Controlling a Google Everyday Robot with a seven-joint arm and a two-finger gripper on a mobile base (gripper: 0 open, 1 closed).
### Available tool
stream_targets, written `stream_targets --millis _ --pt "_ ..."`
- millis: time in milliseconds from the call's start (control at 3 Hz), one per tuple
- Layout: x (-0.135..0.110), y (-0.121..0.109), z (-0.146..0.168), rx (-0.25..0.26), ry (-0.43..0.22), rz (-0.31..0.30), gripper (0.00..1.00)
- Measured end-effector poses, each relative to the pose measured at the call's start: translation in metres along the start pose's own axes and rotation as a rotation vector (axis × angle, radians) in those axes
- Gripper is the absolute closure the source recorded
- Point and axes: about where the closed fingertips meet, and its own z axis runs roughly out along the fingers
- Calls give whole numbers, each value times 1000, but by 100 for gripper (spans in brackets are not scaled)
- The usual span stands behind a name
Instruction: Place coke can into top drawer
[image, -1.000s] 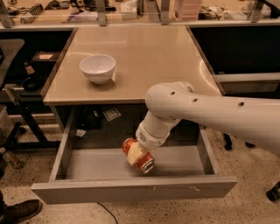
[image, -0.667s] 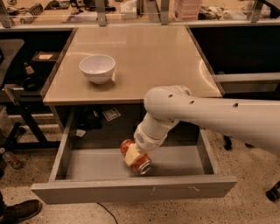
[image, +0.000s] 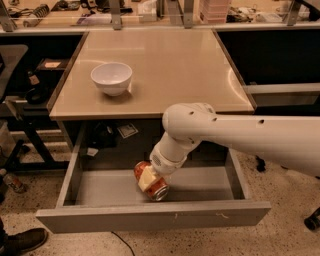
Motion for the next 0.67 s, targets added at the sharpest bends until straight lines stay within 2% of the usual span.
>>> stream_targets --millis 667 --pt "-2 3 7 -19 5 0 100"
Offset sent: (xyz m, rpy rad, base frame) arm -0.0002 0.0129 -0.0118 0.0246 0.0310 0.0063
